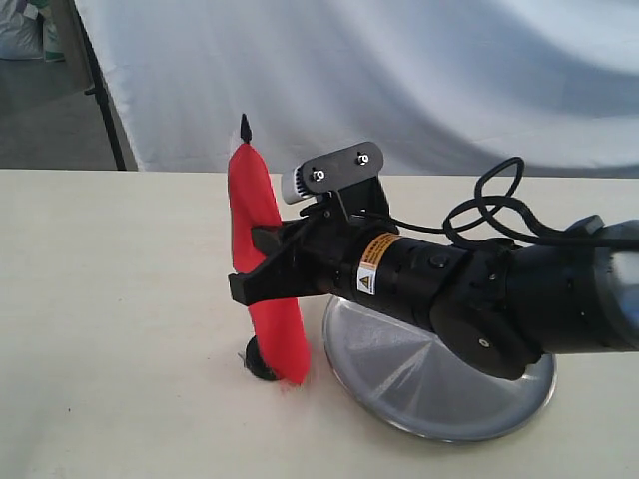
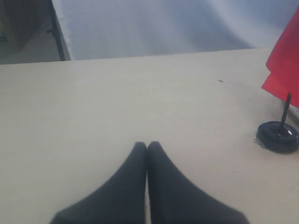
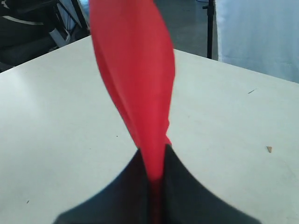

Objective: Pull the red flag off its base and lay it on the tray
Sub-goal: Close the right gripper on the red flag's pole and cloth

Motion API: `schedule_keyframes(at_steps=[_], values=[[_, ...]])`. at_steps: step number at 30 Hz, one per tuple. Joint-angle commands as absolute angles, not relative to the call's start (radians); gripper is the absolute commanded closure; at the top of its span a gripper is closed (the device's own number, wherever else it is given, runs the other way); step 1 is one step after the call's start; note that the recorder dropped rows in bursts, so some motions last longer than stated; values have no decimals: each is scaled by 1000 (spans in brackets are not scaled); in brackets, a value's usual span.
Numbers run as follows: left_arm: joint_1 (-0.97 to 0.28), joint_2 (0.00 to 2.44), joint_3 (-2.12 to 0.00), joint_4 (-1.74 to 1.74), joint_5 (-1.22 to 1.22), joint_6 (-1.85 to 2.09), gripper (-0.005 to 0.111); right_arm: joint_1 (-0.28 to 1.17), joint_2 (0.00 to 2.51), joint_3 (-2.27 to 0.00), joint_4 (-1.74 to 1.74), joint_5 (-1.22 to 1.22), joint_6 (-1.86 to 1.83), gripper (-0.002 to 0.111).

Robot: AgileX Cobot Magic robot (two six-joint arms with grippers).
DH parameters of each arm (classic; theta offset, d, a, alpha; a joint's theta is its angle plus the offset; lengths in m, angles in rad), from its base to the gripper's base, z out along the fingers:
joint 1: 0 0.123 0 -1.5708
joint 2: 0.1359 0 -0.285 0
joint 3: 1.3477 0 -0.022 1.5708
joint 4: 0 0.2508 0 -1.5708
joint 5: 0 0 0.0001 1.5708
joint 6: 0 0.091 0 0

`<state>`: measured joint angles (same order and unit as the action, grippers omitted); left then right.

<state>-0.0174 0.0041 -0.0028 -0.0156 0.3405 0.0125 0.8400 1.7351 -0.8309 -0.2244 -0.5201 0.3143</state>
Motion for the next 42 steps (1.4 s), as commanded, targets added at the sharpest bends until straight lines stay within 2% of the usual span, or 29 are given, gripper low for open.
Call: schedule_keyframes(at_steps=[1,12,15,18,19,20,26,35,36,41,42], values=[[-12,0,0,-27,340,11,107,842,1737,-835,-237,-558,309,109],[-12,0,0,-27,340,11,107,842,1737,-835,-223,-560,309,108],[-12,0,0,-27,340,11,107,842,1737,-835,-223,-556,318,90],[-12,0,0,-27,340,11,107,842,1737,-835,-221,-547,325,56],[-12,0,0,-27,340,11,107,842,1737,-835,-213,-546,328,48],[-12,0,0,-27,340,11,107,842,1737,-835,-204,-545,328,47],[-12,0,0,-27,340,11,107,842,1739,-835,-204,-566,293,68],[-12,0,0,-27,340,11,107,842,1741,-835,-139,-597,240,71],[-12,0,0,-27,340,11,107,842,1741,-835,-139,-597,234,75],[-12,0,0,-27,340,11,107,842,1753,-835,-137,-602,219,108],[-12,0,0,-27,340,11,107,842,1755,-835,-137,-606,219,109]])
